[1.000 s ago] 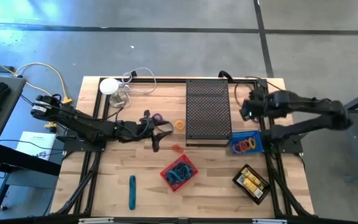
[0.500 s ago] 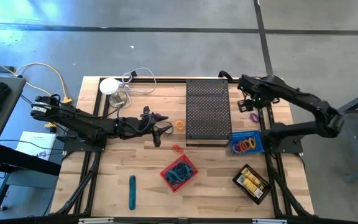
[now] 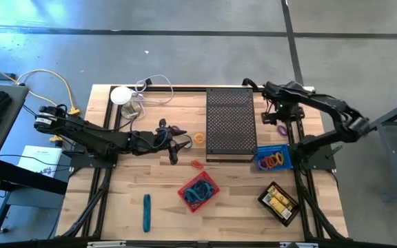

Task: Pick & Place Office Desk Supplies
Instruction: Put the purple spring keychain into the blue basket

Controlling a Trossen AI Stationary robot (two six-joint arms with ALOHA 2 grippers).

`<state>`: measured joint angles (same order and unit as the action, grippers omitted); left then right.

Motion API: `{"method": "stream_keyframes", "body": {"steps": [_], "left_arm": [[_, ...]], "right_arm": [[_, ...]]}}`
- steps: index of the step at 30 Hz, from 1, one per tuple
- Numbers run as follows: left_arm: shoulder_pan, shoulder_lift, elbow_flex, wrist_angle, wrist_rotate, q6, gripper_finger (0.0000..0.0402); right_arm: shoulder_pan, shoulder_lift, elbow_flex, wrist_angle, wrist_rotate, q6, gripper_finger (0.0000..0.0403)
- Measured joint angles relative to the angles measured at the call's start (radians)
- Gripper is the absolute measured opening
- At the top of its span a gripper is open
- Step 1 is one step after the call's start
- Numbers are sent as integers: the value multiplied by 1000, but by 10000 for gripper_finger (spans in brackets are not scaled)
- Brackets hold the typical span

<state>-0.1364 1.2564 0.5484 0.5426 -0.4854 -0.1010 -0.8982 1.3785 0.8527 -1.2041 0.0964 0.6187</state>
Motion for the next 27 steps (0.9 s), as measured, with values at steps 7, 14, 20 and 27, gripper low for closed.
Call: {"method": "stream_keyframes", "body": {"steps": [7,14,20,27], "left_arm": [[0,0,0,0,0,-1,205],[0,0,0,0,-1,-1,205],[0,0,0,-7,-1,-2,205],[0,0,0,-12,-1,-4,205]], "right_arm": [[-22,54,-37,95,13,-10,203],[-20,134,-38,78,11,30,203],[-21,187,-93,139,32,9,203],[-20,190,-161,267,6,-16,203]]}}
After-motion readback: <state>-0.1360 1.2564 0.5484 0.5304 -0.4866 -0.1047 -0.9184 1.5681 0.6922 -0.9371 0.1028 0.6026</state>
